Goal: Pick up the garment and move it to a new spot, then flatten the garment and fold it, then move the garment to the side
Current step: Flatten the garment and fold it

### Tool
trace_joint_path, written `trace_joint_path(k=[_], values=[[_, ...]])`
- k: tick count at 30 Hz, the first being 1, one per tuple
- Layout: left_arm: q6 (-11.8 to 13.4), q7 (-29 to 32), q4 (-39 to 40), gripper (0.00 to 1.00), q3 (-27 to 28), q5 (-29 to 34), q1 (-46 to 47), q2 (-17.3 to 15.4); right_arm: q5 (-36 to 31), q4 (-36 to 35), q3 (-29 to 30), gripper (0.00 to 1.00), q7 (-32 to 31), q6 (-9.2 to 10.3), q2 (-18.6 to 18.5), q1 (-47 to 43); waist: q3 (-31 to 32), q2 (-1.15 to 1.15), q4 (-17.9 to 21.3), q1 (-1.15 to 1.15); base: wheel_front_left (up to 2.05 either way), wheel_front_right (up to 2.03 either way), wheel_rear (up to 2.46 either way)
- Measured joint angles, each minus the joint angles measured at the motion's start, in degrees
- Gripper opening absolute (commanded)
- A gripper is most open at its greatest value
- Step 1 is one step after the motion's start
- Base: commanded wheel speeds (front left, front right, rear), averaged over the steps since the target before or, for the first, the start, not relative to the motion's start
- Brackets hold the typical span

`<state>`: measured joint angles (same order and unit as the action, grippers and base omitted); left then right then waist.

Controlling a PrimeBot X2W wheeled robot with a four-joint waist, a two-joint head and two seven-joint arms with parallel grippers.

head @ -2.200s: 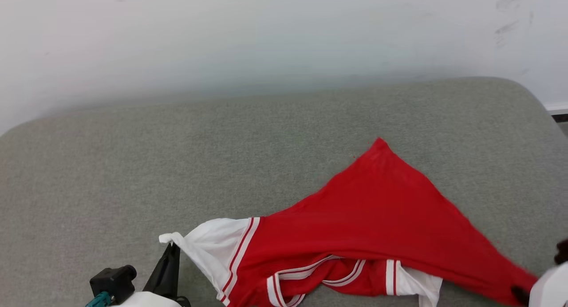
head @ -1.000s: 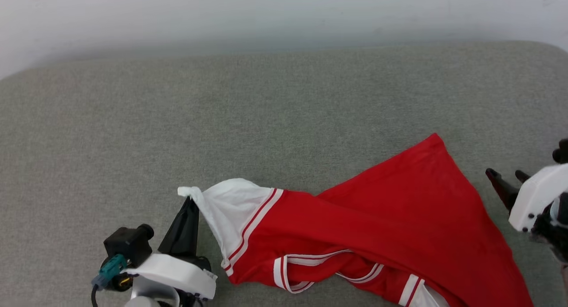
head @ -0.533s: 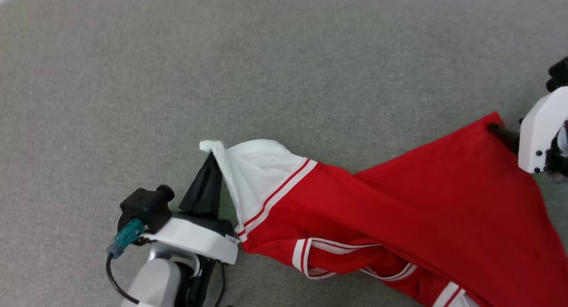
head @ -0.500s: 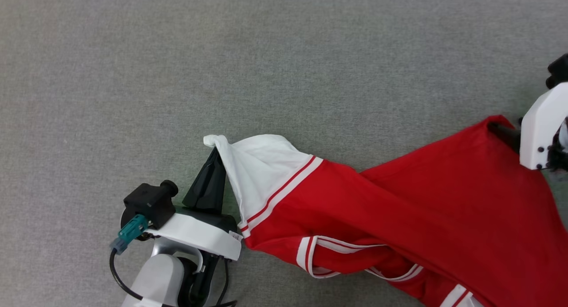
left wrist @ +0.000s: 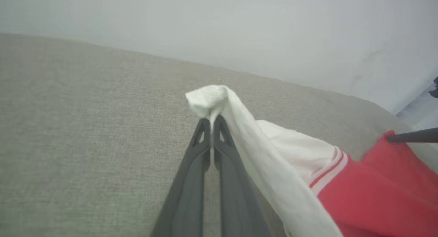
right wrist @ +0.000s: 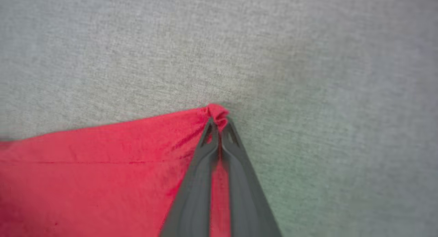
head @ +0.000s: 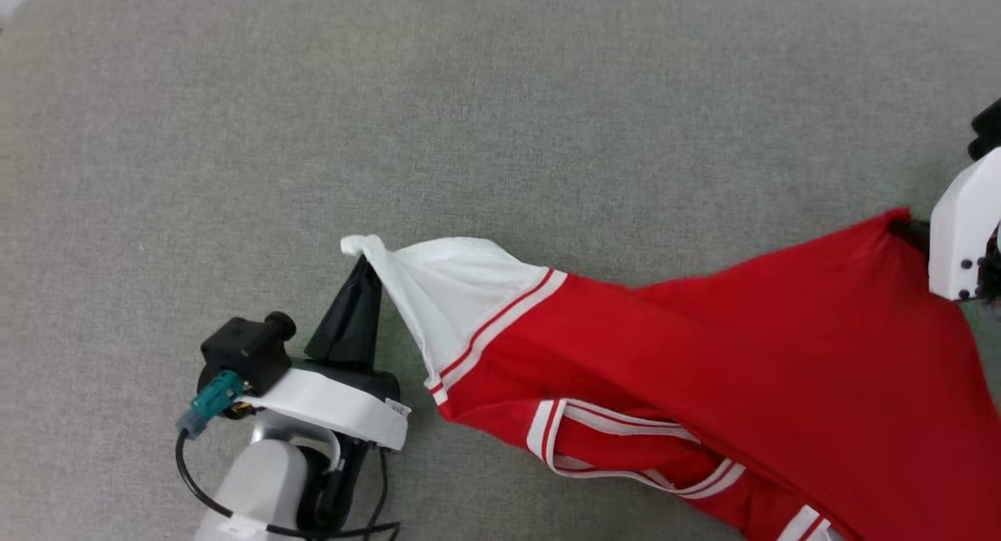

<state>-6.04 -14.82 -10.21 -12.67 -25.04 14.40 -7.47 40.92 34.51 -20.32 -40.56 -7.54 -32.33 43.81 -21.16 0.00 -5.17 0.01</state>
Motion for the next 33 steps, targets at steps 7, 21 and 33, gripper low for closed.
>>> trace_joint_path(k=[7, 21, 33], values=[[0.0, 3.2, -2.0, 0.00, 1.3, -0.9, 6.8, -2.5, -0.9, -0.9, 3.1, 0.00, 6.1, 0.03, -0.3, 2.2, 4.3, 0.00, 1.3, 0.00, 0.00, 0.00, 0.00], [0.0, 9.6, -14.0, 0.00, 4.5, -2.9, 32.8, -6.1, -8.2, -1.9, 6.6, 0.00, 16.4, 0.02, 2.9, 11.8, 7.6, 0.00, 7.1, 0.00, 0.00, 0.00, 0.00], [1.4, 10.0, -25.0, 0.00, 5.8, -0.8, 57.0, -10.3, -15.0, -0.3, 6.8, 0.00, 26.3, 0.00, 5.8, 26.7, 4.5, 0.00, 9.7, 0.00, 0.00, 0.00, 0.00]])
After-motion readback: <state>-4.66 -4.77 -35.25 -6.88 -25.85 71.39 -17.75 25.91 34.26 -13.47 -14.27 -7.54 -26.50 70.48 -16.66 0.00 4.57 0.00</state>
